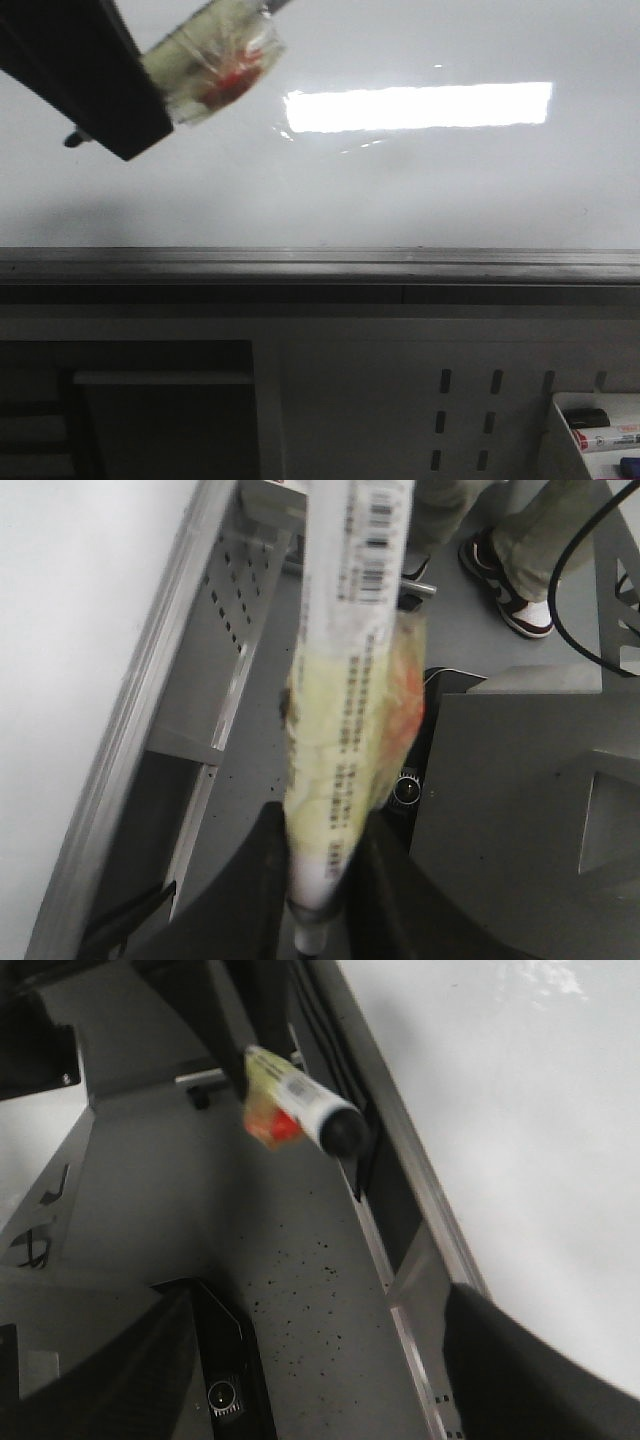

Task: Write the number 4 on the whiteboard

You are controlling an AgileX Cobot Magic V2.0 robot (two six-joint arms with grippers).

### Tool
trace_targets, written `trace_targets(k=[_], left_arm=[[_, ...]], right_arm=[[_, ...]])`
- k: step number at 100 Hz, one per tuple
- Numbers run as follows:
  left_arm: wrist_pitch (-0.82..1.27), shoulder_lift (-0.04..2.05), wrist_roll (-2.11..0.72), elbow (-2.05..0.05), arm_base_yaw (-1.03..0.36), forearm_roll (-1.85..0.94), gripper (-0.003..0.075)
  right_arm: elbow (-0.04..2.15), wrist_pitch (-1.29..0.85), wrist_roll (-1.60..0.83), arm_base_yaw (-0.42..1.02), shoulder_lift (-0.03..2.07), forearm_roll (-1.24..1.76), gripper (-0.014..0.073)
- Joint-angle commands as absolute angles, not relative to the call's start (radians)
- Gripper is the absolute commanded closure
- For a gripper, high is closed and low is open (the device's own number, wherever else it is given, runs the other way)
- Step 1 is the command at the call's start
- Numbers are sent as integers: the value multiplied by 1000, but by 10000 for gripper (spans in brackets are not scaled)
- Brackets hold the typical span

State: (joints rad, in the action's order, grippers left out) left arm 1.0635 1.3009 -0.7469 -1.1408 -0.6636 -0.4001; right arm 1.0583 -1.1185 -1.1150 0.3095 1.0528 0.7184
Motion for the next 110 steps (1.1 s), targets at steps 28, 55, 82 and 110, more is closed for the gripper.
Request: trace_targets(k=[28,55,82,110], left_arm=[[1044,1314,-752,-1242,-746,-371,741],[1044,1314,-752,-1244,-746,-347,741],[1042,1314,-754,-1244,-746,-340,741],[1042,1314,-770,-1244,-746,-340,741]], right_arm=[[1166,-975,-1151,522,1205,700,127],[1210,-977,-1171,530,1267,706,298],[1214,-981,-1182,530,1285,711,337],[1214,-983,-1182,530,1285,731,508]])
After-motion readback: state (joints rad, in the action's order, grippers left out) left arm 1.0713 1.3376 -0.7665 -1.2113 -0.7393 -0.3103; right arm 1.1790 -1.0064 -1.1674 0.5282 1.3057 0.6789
